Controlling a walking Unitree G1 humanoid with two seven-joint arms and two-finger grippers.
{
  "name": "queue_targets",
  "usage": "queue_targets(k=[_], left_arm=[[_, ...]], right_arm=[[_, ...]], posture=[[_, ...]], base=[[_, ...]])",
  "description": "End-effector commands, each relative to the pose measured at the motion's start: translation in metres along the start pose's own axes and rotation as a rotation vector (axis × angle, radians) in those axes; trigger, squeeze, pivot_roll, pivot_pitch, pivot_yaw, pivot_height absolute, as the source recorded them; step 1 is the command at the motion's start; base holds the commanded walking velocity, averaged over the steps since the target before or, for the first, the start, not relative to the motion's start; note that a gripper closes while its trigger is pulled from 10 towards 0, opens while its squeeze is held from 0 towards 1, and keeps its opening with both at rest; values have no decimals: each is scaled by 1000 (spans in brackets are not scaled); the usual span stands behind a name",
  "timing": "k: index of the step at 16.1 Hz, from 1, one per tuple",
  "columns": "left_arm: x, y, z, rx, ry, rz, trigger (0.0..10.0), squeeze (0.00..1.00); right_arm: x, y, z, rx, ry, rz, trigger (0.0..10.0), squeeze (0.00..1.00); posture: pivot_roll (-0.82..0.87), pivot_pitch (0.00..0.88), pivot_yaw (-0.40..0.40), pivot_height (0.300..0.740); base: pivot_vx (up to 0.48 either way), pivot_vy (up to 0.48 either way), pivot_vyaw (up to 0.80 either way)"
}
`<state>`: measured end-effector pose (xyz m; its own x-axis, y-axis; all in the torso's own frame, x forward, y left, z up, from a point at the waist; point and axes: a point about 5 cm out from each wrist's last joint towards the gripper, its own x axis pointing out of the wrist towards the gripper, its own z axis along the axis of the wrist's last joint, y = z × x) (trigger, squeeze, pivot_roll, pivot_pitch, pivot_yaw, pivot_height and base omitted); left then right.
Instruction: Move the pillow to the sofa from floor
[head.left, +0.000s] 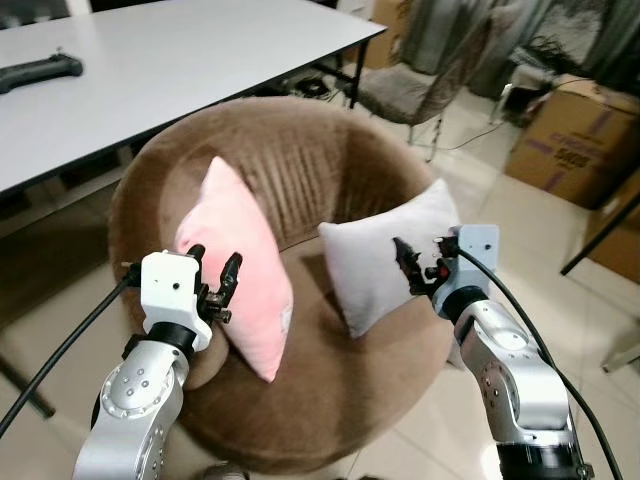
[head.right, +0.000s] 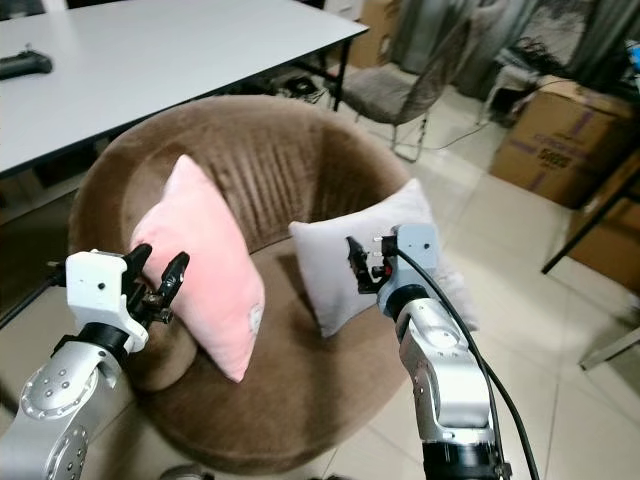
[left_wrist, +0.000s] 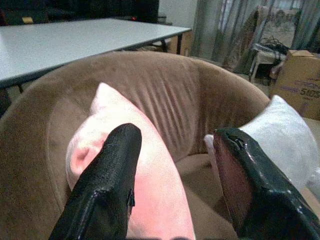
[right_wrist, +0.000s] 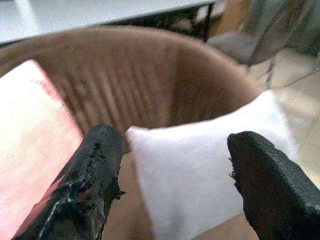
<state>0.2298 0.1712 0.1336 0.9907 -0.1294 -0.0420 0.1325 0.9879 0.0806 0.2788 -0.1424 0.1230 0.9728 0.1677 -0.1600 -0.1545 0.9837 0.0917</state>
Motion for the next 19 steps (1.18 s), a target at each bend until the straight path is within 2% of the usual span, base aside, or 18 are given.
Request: queue_targets(k=[1,2,4,7,9,13,19], left_arm=[[3,-3,0,12,-10,3,10000,55],[3,-2,0,27,-13,9,10000,55],[7,-3,2,39,-27,9,10000,55],[8,-3,3,43,-33,8,10000,55],[10,-3,3,57,-37,0,10000,59],[12,-4,3,72,-37,-15,10000,55],[15,-2,5,90,-44,-21,10000,59]], right_arm=[[-3,-8,4,-52,-27,-37,10000,0],[-5,-9,4,-85,-25,-42,10000,0],[-6,-5,2,-44,-6,16,10000,0],[-5,-2,2,-42,-11,29,10000,0],[-4,0,1,-62,-10,33,10000,0],[-3,-2,-1,-6,-3,19,10000,0],[1,0,-3,2,-1,32,10000,0]], posture=[[129,0,-90,740],[129,0,-90,740],[134,0,-91,740],[136,0,-88,740],[136,0,-82,740],[135,0,-74,740],[147,0,-69,740]], base=[[0,-341,0],[0,-345,0],[0,-347,0],[0,-349,0],[0,-347,800],[0,-347,800],[0,-348,800]])
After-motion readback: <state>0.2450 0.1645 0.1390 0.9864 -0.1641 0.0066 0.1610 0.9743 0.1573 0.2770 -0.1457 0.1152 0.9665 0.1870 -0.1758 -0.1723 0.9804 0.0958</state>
